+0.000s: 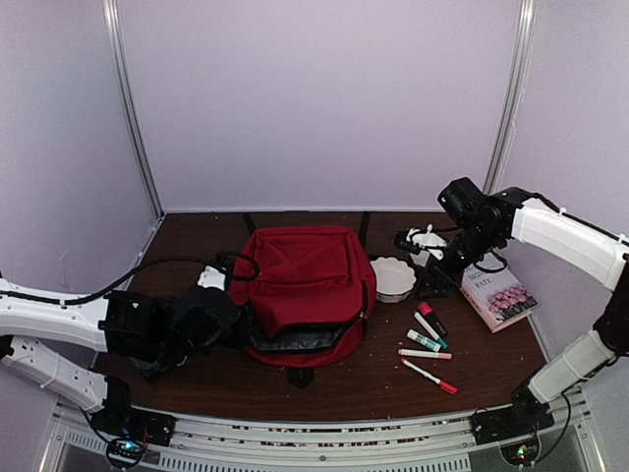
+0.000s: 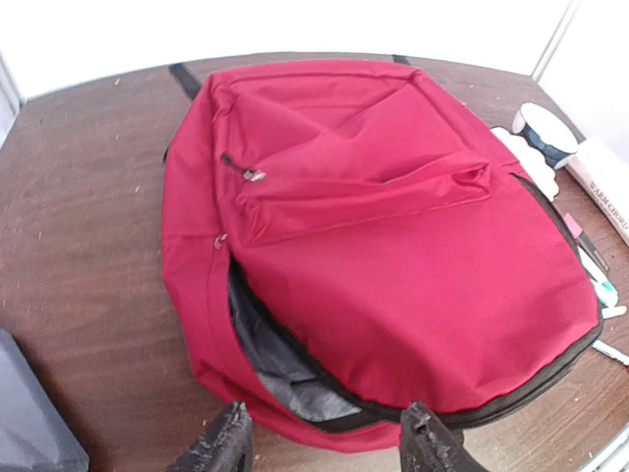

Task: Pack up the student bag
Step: Pick up the book from the corner of the board.

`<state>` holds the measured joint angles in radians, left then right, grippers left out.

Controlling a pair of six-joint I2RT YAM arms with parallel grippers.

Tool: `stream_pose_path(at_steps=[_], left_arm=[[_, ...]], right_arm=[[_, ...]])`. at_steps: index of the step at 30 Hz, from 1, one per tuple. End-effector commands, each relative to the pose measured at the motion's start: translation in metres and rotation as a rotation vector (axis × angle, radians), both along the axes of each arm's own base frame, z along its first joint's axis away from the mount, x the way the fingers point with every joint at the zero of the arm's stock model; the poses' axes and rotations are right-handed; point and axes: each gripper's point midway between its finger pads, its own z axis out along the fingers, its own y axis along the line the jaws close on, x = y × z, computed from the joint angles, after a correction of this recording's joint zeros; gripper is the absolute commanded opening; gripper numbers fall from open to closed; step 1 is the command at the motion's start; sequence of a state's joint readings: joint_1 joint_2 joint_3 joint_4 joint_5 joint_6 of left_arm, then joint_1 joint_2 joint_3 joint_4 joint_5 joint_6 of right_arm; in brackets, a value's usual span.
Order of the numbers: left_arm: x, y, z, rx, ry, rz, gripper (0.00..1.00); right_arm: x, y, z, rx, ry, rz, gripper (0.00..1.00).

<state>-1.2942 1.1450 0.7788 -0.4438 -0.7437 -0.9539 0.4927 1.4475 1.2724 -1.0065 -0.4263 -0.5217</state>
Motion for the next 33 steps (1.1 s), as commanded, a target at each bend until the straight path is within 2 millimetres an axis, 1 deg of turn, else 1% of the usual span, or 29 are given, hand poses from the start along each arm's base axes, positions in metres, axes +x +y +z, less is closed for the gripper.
stream_pose_path(at_steps=[1,2,4,7,8,9,10,12,14,16,23,27,30,33], left_arm=[[0.009,-0.027,0.028,-0.007,-0.083,-0.055,0.53],[0.009,-0.032,0.027,-0.005,-0.087,-0.066,0.53],[0.010,-0.042,0.025,-0.003,-0.093,-0.088,0.54],[0.011,-0.055,0.020,0.001,-0.089,-0.110,0.62],[0.011,-0.059,0.019,0.002,-0.085,-0.121,0.65],[0.011,-0.064,0.018,0.005,-0.082,-0.132,0.68],[0.012,-0.068,0.018,0.009,-0.079,-0.143,0.70],[0.011,-0.078,0.017,0.015,-0.071,-0.172,0.71],[0.010,-0.086,0.016,0.027,-0.064,-0.198,0.72],[0.009,-0.092,0.013,0.034,-0.050,-0.213,0.72],[0.005,-0.113,0.001,0.050,-0.001,-0.264,0.71],[0.005,-0.124,0.003,0.061,0.005,-0.292,0.71],[0.006,-0.129,0.004,0.082,0.007,-0.305,0.71],[0.005,-0.136,0.009,0.073,0.004,-0.324,0.71]], right_arm=[[0.042,-0.108,-0.010,-0.193,-0.050,-0.333,0.62],[0.053,-0.137,-0.015,-0.244,-0.044,-0.432,0.62],[0.061,-0.179,-0.021,-0.281,0.020,-0.552,0.63],[0.067,-0.222,-0.033,-0.225,0.169,-0.687,0.66],[0.069,-0.232,-0.038,-0.220,0.201,-0.706,0.66],[0.071,-0.245,-0.043,-0.228,0.221,-0.727,0.70],[0.073,-0.258,-0.051,-0.257,0.234,-0.745,0.73],[0.080,-0.284,-0.061,-0.317,0.223,-0.780,0.74],[0.086,-0.301,-0.067,-0.350,0.205,-0.804,0.76],[0.091,-0.312,-0.071,-0.383,0.197,-0.815,0.77],[0.107,-0.328,-0.082,-0.427,0.205,-0.821,0.81],[0.114,-0.328,-0.088,-0.406,0.241,-0.815,0.84],[0.116,-0.325,-0.094,-0.386,0.289,-0.801,0.89],[0.117,-0.323,-0.099,-0.373,0.337,-0.794,0.91]])
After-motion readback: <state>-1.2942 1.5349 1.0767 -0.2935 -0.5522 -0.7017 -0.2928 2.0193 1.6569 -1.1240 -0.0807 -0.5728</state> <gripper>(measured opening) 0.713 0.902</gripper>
